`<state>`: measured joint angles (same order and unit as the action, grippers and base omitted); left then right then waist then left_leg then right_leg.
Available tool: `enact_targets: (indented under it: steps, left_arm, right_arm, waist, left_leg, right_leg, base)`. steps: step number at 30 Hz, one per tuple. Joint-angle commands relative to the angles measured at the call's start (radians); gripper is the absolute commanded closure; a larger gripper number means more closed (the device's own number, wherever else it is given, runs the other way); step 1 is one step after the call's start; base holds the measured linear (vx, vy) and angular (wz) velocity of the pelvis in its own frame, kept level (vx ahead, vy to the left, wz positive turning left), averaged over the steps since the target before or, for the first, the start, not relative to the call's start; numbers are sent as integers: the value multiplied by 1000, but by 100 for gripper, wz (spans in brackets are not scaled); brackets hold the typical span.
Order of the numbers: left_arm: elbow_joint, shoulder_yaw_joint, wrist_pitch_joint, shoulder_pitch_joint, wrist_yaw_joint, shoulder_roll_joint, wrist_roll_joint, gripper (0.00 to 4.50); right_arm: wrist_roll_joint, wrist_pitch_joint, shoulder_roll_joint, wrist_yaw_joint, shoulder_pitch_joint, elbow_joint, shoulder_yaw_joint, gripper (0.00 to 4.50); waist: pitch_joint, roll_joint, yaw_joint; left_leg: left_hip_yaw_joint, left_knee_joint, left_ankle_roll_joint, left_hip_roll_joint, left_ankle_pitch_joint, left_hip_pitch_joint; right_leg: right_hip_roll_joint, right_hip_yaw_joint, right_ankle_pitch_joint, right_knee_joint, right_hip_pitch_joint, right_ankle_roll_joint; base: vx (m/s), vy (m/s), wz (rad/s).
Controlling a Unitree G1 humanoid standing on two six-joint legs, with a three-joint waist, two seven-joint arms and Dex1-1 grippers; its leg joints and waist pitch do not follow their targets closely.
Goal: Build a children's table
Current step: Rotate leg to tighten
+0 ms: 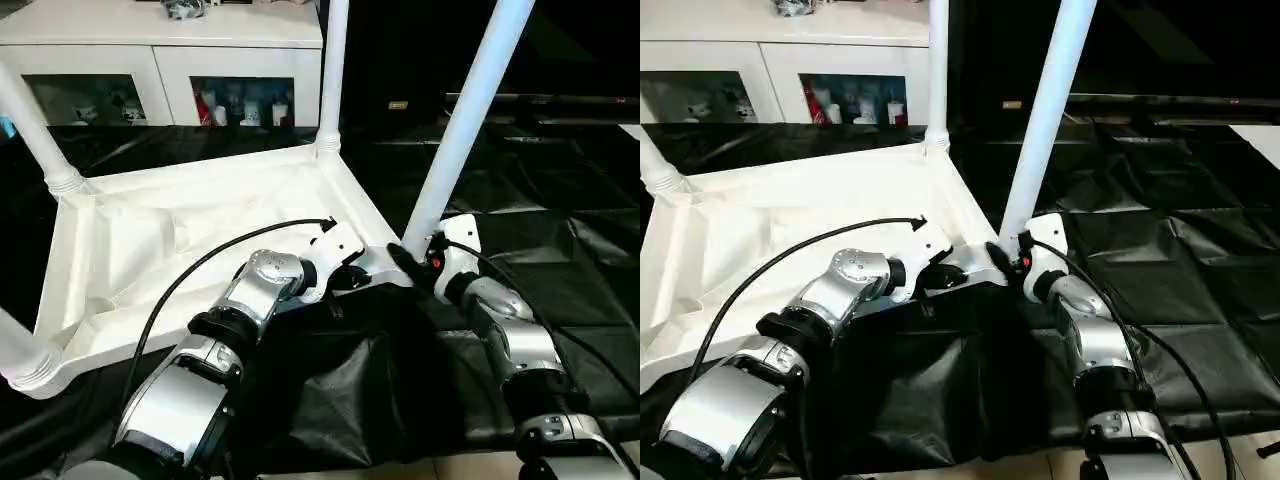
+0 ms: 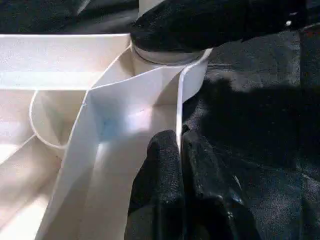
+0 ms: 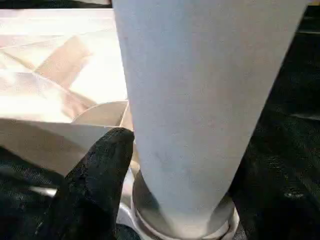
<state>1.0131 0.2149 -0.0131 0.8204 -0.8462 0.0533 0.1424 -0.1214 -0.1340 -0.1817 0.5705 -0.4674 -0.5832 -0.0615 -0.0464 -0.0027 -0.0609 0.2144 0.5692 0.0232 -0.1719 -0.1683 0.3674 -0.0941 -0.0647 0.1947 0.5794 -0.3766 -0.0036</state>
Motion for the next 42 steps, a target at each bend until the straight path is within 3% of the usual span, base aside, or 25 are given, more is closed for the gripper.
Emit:
enact_targets:
  steps: [1,5,8,13,18,26,31,34,39,42]
  left_arm:
    - [-14,8,38,-6,-39,-12,-27,450]
    - [-71,21,61,-44,-194,40,-52,450]
    - [-119,29,49,-71,-304,80,-77,450]
    - [-178,38,15,-98,-449,140,-101,450]
    - [-214,36,-11,-109,-488,156,-115,450]
    - [-237,38,-27,-116,-500,160,-119,450]
    - [-248,34,-33,-121,-493,157,-113,450]
    - [-218,21,-31,-108,-405,133,-97,450]
    - [-119,2,-4,-60,-177,77,-47,450]
    - [-61,-19,-23,-24,-9,11,-35,450]
  right_arm:
    - [-33,-55,33,195,41,13,129,128]
    - [-64,-86,-42,342,65,78,155,128]
    - [-77,-97,-99,441,83,126,178,128]
    - [-77,-113,-175,570,109,181,207,128]
    - [-94,-133,-194,607,117,209,219,128]
    - [-109,-166,-197,643,127,231,234,195]
    - [-114,-178,-193,641,137,242,235,205]
    - [-91,-163,-141,509,130,194,197,206]
    - [-43,-136,-73,309,99,102,154,216]
    - [-16,-118,1,76,58,-11,94,234]
  waist:
    - [51,-11,-4]
    - [56,-14,-10]
    - [59,-8,-19]
    - [55,-5,-31]
    - [54,-5,-35]
    - [57,-8,-41]
    - [57,-8,-42]
    - [55,-8,-40]
    - [48,-11,-20]
    - [48,-8,-12]
  left_leg:
    - [-43,-75,-29,-67,-327,-18]
    - [-37,-66,-69,-67,-242,-10]
    - [-33,-62,-97,-72,-180,-8]
    - [-31,-66,-67,-76,-228,-17]
    - [-31,-70,-41,-77,-252,-20]
    - [-31,-68,-42,-76,-224,-18]
    - [-31,-66,-48,-75,-215,-18]
    - [-31,-67,-43,-75,-224,-18]
    - [-41,-73,7,-68,-323,-23]
    - [-45,-76,20,-68,-348,-27]
  right_leg:
    - [-75,46,311,-84,21,-186]
    - [-76,44,201,-69,32,-220]
    - [-72,39,117,-55,35,-249]
    - [-71,41,193,-60,27,-252]
    - [-73,43,208,-62,25,-250]
    - [-75,43,192,-59,26,-243]
    - [-74,43,176,-58,27,-246]
    - [-73,43,195,-60,25,-242]
    - [-79,43,399,-84,19,-185]
    - [-79,42,446,-91,13,-161]
  base:
    - [0,0,0]
    - [0,0,0]
    - [0,0,0]
    - [0,0,0]
    - [0,0,0]
    - [0,0,0]
    - [0,0,0]
    - [0,0,0]
    - [0,0,0]
    - [0,0,0]
